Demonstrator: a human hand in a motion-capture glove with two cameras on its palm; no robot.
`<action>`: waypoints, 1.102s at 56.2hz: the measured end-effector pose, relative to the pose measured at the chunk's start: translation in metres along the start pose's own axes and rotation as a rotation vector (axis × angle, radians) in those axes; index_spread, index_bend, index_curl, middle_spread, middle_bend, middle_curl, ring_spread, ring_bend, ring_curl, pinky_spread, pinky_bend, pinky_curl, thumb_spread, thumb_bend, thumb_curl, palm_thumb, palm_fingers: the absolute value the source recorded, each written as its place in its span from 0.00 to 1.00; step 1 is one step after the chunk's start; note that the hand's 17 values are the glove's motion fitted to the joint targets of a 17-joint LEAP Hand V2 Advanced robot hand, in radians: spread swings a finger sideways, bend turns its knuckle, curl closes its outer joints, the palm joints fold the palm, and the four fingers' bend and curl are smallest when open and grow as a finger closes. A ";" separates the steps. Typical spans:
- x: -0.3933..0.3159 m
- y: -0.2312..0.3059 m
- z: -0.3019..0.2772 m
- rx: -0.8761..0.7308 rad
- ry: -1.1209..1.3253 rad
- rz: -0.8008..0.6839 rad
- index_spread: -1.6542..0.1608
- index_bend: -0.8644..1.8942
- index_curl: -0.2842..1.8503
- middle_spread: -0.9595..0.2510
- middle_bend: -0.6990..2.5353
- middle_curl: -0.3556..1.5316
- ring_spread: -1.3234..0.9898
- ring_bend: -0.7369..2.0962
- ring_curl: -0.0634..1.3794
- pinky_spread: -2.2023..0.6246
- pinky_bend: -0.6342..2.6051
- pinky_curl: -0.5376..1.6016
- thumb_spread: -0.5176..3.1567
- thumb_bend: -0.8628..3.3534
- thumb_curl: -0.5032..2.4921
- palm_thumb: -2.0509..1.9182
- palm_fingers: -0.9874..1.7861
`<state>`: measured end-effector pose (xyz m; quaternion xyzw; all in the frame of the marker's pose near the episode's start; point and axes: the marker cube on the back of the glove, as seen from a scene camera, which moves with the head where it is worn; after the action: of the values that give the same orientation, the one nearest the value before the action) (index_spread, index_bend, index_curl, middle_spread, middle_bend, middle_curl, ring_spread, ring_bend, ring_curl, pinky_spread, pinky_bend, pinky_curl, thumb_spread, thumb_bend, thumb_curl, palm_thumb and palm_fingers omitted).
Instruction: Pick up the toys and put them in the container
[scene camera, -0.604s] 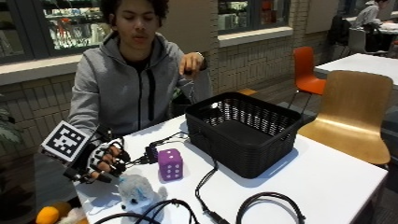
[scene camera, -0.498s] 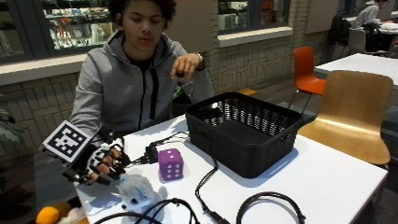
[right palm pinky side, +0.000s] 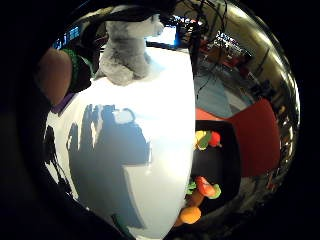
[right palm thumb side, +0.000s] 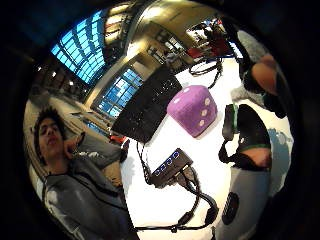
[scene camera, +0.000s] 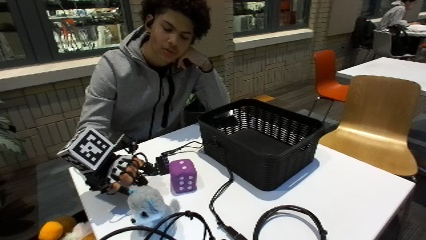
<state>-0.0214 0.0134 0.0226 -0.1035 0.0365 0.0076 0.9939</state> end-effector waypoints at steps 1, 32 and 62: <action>-0.001 0.000 0.001 0.000 -0.001 -0.005 0.82 0.38 0.23 0.73 0.42 0.32 0.45 0.57 0.24 0.71 0.32 0.37 0.55 0.39 0.27 0.62 0.66; -0.084 -0.074 0.044 -0.432 0.156 -0.105 0.76 0.39 0.27 0.74 0.37 0.35 0.46 0.50 0.22 0.73 0.43 0.44 0.51 0.31 0.25 0.52 0.47; -0.086 -0.077 0.090 -0.596 0.326 0.026 0.73 0.41 0.31 0.79 0.26 0.32 0.53 0.36 0.15 0.78 0.54 0.45 0.45 0.24 0.26 0.54 0.41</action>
<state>-0.0990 -0.0435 0.1327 -0.3890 0.1925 0.0140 0.9008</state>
